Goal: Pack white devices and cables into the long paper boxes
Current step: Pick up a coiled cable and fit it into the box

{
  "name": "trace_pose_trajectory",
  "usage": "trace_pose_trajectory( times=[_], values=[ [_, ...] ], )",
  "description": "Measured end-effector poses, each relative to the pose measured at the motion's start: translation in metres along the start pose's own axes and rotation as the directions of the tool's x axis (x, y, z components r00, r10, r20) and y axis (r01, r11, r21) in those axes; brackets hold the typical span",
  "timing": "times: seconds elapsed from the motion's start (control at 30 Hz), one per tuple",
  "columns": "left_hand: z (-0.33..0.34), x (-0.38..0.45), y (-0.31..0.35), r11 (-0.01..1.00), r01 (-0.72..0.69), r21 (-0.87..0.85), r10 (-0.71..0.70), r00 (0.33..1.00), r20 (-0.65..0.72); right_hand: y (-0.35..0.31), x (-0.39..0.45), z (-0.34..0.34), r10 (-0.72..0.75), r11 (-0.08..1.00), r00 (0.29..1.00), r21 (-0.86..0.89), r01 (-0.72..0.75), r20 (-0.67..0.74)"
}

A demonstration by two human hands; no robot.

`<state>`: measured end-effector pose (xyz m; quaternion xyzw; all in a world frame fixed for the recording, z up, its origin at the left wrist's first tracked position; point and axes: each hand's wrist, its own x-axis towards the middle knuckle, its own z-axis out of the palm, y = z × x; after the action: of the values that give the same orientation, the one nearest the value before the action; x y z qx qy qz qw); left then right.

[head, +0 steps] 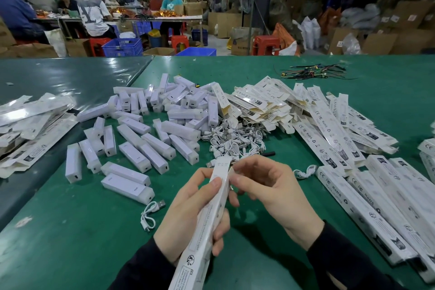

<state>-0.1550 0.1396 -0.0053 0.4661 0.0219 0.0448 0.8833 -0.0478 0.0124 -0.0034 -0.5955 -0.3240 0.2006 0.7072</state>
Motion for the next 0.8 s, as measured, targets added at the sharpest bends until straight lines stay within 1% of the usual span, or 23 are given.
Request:
trace_pose_trajectory(
  times=[0.1, 0.17, 0.27, 0.37, 0.43, 0.53, 0.63, 0.73, 0.8],
  values=[
    [0.001, -0.002, 0.000, 1.000, 0.011, 0.007, -0.011, 1.000, 0.016, 0.001, 0.000, 0.001, -0.015, 1.000, 0.999, -0.011, 0.015, -0.034],
    [0.001, -0.002, -0.001, 1.000, 0.017, 0.011, -0.017, 1.000, 0.006, 0.003, 0.000, 0.002, -0.041, 0.999, 0.999, -0.017, 0.040, -0.025],
    [0.002, -0.002, -0.003, 0.999, 0.020, 0.025, -0.019, 0.998, -0.054, 0.003, -0.001, 0.004, -0.072, 0.996, 0.997, -0.055, 0.075, 0.042],
    [0.004, -0.001, -0.003, 0.998, 0.030, 0.048, -0.024, 0.992, -0.126, 0.002, -0.002, 0.004, -0.069, 0.993, 0.995, -0.089, 0.075, 0.069],
    [0.005, 0.000, -0.003, 0.996, 0.030, 0.084, -0.014, 0.981, -0.196, 0.002, -0.003, 0.004, -0.024, 0.993, 0.997, -0.115, 0.032, 0.073],
    [0.004, 0.002, -0.010, 0.974, 0.005, 0.225, 0.068, 0.947, -0.315, 0.005, -0.004, 0.009, 0.045, 0.988, 0.997, -0.152, -0.034, 0.068],
    [0.003, 0.002, -0.012, 0.947, -0.030, 0.319, 0.141, 0.934, -0.330, 0.004, -0.004, 0.011, 0.097, 0.991, 0.995, -0.092, -0.093, 0.040],
    [0.003, 0.001, -0.012, 0.949, -0.031, 0.314, 0.137, 0.937, -0.321, 0.002, -0.002, 0.006, 0.177, 0.983, 0.984, -0.054, -0.175, 0.019],
    [0.005, 0.001, -0.009, 0.976, -0.035, 0.216, 0.097, 0.954, -0.282, 0.002, 0.000, 0.002, 0.224, 0.974, 0.974, -0.016, -0.225, -0.024]
  ],
)
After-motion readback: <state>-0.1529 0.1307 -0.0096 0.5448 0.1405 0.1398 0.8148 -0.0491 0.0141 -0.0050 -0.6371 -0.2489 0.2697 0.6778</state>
